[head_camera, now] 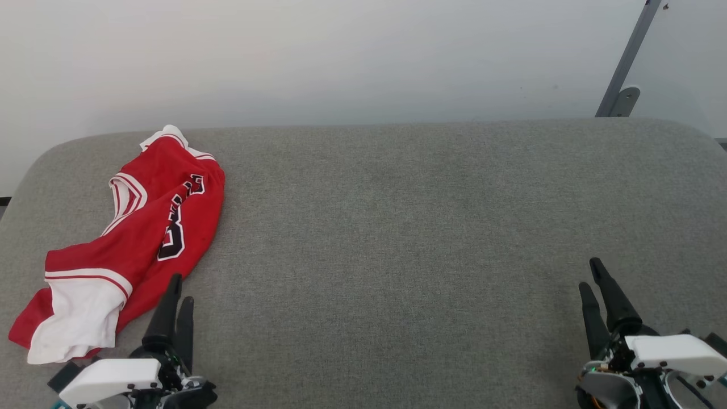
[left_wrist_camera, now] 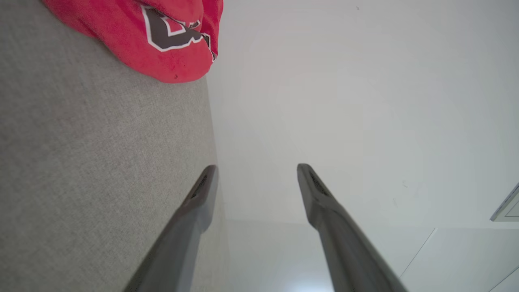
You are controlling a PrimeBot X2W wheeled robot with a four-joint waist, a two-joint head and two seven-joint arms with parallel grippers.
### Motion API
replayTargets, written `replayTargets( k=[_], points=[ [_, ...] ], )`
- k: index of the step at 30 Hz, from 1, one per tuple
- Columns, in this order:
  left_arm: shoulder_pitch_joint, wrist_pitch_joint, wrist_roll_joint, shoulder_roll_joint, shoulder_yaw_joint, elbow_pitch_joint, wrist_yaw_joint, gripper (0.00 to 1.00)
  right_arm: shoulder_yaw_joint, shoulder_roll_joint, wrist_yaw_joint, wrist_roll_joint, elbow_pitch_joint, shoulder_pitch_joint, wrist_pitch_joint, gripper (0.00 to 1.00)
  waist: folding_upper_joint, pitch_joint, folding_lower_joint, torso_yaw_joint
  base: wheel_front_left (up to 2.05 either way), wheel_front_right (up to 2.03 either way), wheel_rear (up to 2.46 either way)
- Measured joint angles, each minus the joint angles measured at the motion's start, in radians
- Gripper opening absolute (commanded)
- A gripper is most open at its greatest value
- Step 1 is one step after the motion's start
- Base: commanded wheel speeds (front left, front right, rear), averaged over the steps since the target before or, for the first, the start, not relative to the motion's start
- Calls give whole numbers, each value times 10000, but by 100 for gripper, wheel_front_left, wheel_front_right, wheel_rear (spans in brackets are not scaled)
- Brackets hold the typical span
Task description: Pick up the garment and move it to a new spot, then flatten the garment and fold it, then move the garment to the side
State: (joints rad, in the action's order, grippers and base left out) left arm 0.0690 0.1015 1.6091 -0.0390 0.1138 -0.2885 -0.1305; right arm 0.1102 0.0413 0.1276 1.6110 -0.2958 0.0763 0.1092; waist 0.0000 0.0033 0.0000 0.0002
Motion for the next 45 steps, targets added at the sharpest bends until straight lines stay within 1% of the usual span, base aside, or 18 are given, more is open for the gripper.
replayTargets(
  k=[5, 11, 14, 19, 27, 28, 29, 35, 41, 45],
  points=[
    [127, -163, -178, -150, 19, 0, 0, 100, -36, 33, 0, -81, -77, 256, -134, 100, 0, 4, 0, 6, 0, 0, 0],
    [268, -564, -855, -430, -115, -19, 0, 100, -330, 278, 0, -761, -173, 554, -523, 100, 0, 15, 0, 21, 0, 0, 0],
    [305, -744, -1383, -585, -211, -67, 0, 100, -512, 382, 0, -1127, -209, 657, -690, 100, 0, 21, 0, 30, 0, 0, 0],
    [423, -947, -2305, -683, -205, -113, 0, 100, -800, 625, 0, -1931, -349, 870, -970, 100, 0, 39, 0, 48, 0, 0, 0],
    [474, -1262, -4449, -779, -59, 71, 46, 100, -1024, 943, 0, -3887, -523, 1222, -1290, 100, 0, 94, 0, 67, 0, 0, 0],
    [474, -1296, -4665, -779, -44, 88, 48, 100, -1018, 947, 0, -4140, -533, 1242, -1348, 100, 0, 100, 0, 70, 0, 0, 0],
    [473, -1375, -5262, -780, -42, 144, 73, 100, -1005, 941, 0, -4610, -564, 1276, -1402, 100, 0, 114, 0, 78, 0, 0, 0],
    [472, -1569, -6801, -880, -115, 219, 75, 100, -834, 934, 0, -6040, -569, 1446, -1636, 100, 0, 169, 0, 94, 0, 0, 0],
    [466, -1774, -8040, -986, -257, 261, 199, 100, -685, 949, 0, -7814, -491, 1577, -1808, 100, 0, 215, 0, 93, 0, 0, 0],
    [455, -1906, -8717, -1089, -374, 219, 284, 100, -568, 859, 0, -8761, -407, 1585, -1962, 100, 0, 237, 0, 81, 0, 0, 0]
  ],
)
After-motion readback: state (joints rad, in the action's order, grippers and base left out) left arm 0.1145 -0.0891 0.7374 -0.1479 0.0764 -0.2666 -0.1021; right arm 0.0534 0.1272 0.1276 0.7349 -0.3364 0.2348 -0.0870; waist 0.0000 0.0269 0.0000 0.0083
